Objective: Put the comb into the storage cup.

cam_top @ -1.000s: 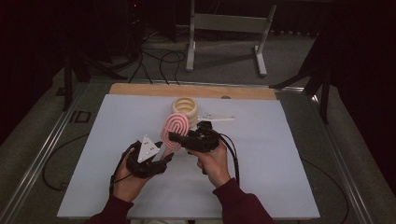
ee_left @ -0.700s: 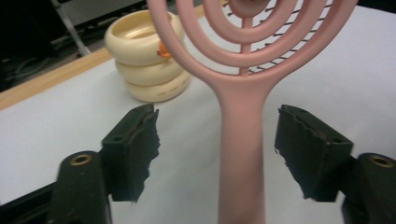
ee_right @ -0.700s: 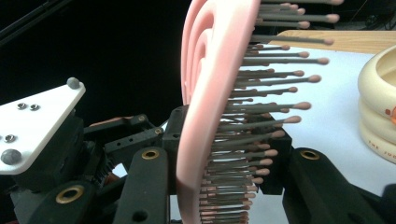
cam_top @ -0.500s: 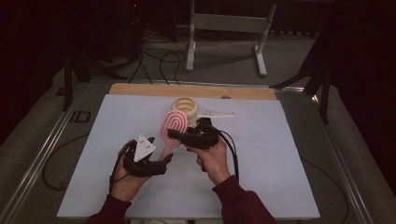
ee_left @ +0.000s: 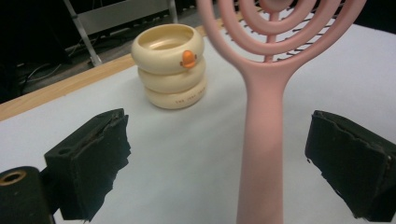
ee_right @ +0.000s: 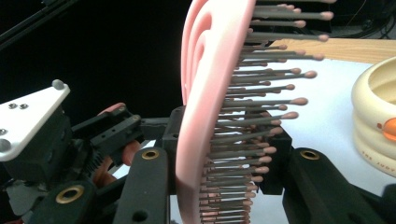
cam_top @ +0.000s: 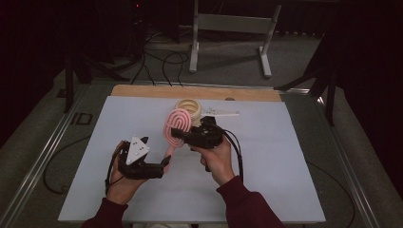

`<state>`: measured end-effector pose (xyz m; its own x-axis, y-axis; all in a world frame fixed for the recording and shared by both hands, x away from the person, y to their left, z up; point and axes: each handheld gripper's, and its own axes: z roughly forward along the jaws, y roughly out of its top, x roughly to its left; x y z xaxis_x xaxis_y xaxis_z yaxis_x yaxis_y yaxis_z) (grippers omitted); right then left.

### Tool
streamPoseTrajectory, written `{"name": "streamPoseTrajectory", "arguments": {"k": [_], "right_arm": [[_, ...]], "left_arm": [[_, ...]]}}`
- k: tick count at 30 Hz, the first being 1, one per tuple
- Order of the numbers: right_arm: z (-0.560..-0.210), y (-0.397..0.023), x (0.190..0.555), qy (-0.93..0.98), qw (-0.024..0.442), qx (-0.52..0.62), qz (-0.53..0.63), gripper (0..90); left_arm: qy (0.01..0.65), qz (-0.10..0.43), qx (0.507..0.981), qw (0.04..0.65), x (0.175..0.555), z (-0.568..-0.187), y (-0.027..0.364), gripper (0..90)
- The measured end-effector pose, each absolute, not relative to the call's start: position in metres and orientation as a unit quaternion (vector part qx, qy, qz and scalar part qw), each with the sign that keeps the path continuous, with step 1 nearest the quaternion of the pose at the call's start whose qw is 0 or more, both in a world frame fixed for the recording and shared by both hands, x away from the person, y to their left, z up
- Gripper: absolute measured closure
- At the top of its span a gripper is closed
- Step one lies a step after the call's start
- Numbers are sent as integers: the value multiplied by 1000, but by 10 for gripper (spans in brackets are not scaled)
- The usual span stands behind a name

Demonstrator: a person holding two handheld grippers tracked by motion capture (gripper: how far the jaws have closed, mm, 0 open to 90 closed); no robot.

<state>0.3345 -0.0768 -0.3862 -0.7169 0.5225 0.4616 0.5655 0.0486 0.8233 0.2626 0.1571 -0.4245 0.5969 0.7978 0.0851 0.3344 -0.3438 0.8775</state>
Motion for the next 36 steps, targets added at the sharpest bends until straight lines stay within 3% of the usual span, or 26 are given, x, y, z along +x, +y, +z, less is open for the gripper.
{"name": "streamPoseTrajectory", "arguments": {"k": [15,36], "right_arm": [[-383,-77,342,-722,17,-380,-578,639],[-376,-77,355,-714,9,-384,-585,638]], "left_arm": [[382,265,762,451,262,-419,179,2],[402,263,738,473,260,-423,204,1]]}}
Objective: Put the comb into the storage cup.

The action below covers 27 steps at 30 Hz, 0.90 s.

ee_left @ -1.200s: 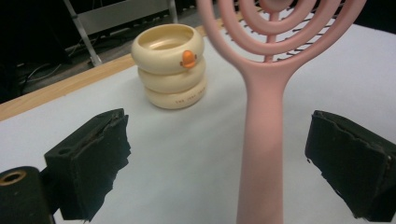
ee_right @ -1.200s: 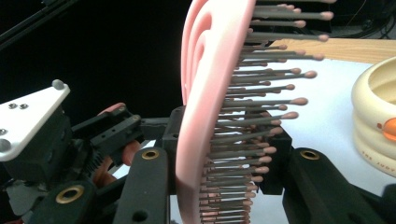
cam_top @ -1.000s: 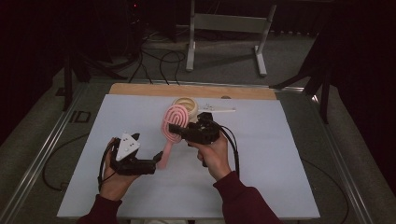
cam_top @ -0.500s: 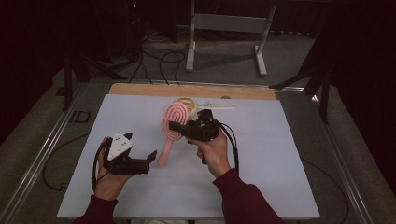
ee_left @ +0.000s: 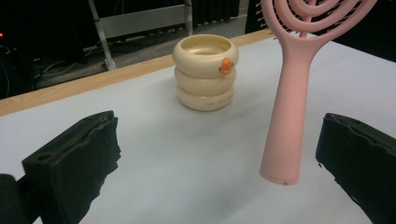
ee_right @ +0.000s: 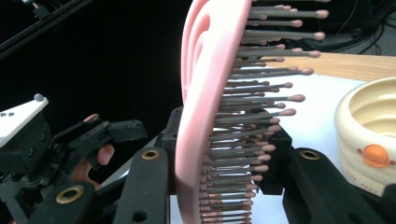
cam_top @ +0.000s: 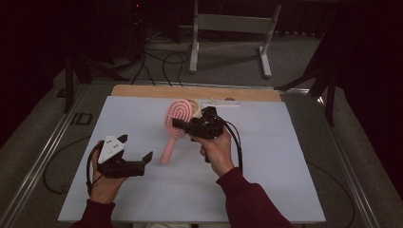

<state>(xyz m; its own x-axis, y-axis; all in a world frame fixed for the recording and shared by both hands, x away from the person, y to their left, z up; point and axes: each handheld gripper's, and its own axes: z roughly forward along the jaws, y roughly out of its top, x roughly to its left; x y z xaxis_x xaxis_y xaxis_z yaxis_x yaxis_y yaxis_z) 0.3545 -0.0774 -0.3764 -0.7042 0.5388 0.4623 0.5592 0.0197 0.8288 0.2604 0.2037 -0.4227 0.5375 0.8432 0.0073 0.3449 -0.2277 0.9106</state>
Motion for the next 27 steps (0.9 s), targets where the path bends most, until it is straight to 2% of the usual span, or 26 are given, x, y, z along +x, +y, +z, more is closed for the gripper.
{"name": "streamPoseTrajectory", "arguments": {"k": [27], "right_arm": [[-366,-78,370,-709,-9,-388,-589,638]], "left_arm": [[385,286,733,482,255,-438,225,1]]}}
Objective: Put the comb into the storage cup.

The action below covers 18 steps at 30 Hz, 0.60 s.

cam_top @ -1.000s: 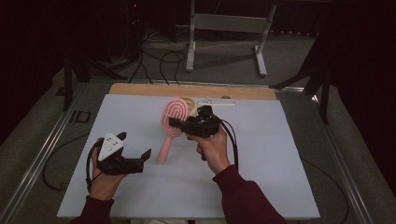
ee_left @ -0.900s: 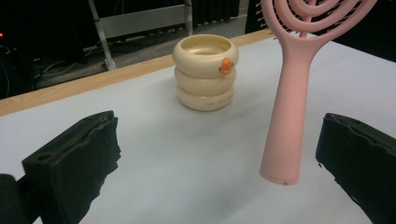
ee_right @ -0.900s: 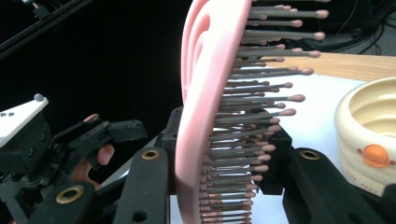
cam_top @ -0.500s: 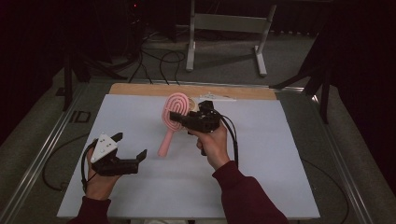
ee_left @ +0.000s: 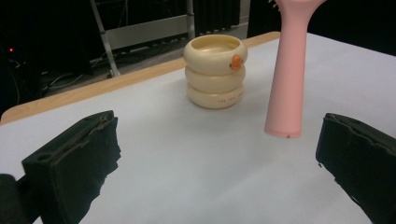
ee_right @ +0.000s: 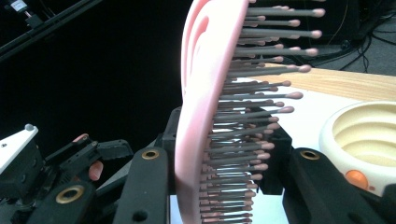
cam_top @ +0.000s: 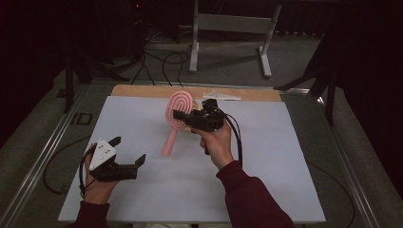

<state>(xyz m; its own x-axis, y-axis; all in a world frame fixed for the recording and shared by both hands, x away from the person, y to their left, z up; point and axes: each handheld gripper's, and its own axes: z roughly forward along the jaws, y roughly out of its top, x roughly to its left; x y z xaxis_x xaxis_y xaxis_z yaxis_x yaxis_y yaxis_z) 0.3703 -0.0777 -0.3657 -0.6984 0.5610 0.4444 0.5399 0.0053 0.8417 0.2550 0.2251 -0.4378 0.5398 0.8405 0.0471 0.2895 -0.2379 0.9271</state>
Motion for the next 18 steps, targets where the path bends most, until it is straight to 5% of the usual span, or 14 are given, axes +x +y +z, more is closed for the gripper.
{"name": "streamPoseTrajectory", "arguments": {"k": [18], "right_arm": [[-364,-87,382,693,4,404,597,639]], "left_arm": [[410,291,710,493,250,-453,247,1]]}}
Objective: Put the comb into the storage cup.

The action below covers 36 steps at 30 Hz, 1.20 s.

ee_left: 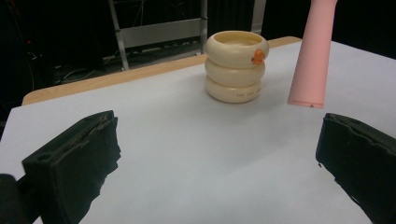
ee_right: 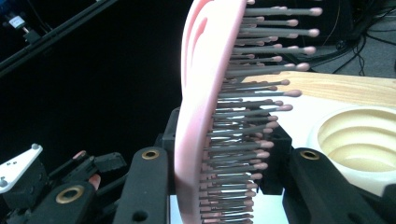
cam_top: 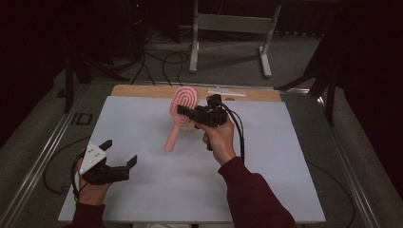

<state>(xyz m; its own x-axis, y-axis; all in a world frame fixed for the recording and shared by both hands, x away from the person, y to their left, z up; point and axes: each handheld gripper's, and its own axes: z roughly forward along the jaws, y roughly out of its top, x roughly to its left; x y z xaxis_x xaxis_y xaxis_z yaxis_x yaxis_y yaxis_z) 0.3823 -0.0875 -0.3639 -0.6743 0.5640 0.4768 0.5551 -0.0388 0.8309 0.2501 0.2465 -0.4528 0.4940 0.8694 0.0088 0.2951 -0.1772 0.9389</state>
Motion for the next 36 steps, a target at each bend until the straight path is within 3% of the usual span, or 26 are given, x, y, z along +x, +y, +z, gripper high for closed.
{"name": "streamPoseTrajectory", "arguments": {"k": [36], "right_arm": [[-341,-79,408,694,41,399,598,638]], "left_arm": [[427,304,694,494,243,-471,266,1]]}}
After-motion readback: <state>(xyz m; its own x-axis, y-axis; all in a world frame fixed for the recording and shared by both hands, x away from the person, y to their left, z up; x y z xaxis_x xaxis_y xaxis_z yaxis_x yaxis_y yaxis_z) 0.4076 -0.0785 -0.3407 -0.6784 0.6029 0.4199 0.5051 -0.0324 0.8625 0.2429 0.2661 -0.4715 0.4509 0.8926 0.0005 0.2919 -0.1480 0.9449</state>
